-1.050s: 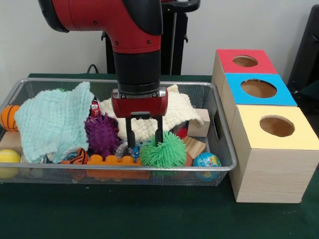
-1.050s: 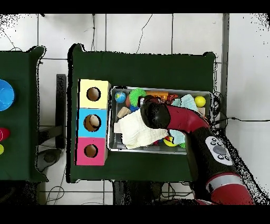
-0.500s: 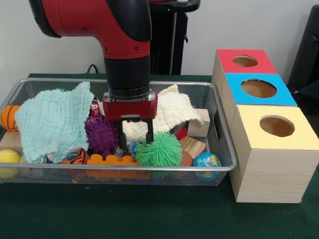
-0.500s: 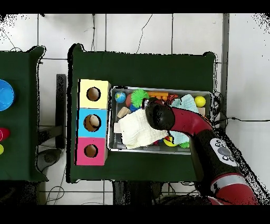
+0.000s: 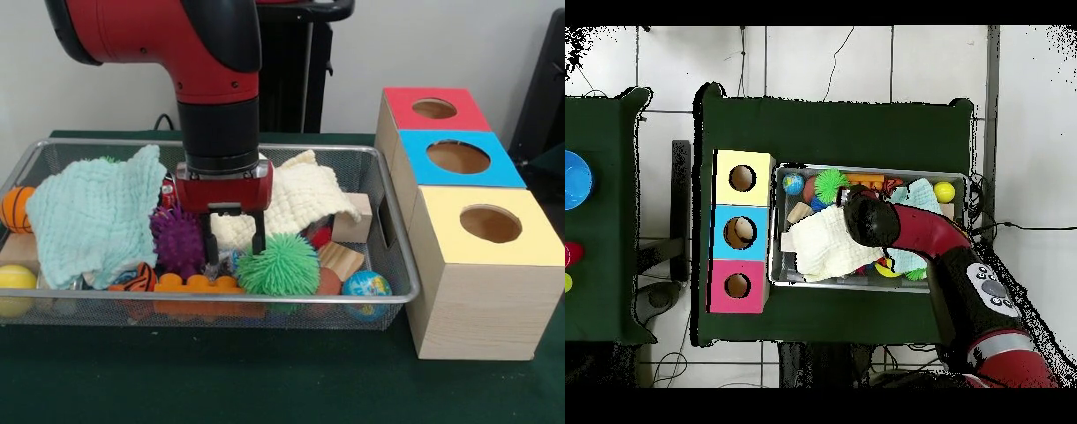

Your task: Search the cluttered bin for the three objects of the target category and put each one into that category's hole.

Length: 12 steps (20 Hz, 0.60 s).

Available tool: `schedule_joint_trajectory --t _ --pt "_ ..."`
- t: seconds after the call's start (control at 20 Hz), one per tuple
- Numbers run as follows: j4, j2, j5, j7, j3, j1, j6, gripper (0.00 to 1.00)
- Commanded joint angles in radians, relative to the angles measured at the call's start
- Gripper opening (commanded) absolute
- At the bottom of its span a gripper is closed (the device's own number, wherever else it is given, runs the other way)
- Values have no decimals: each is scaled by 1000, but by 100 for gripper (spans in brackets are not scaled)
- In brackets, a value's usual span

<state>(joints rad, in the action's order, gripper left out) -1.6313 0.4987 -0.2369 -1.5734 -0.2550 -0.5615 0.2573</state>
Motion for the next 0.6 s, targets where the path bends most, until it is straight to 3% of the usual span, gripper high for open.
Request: schedule_joint_trajectory --t 0.05,0.45,0.6 --pt "-66 -15 5 -140 -23 0 -19 100" --pt "-151 -2 -2 -212 20 27 -115 100" --pt "-155 -14 -11 -196 26 30 -123 100"
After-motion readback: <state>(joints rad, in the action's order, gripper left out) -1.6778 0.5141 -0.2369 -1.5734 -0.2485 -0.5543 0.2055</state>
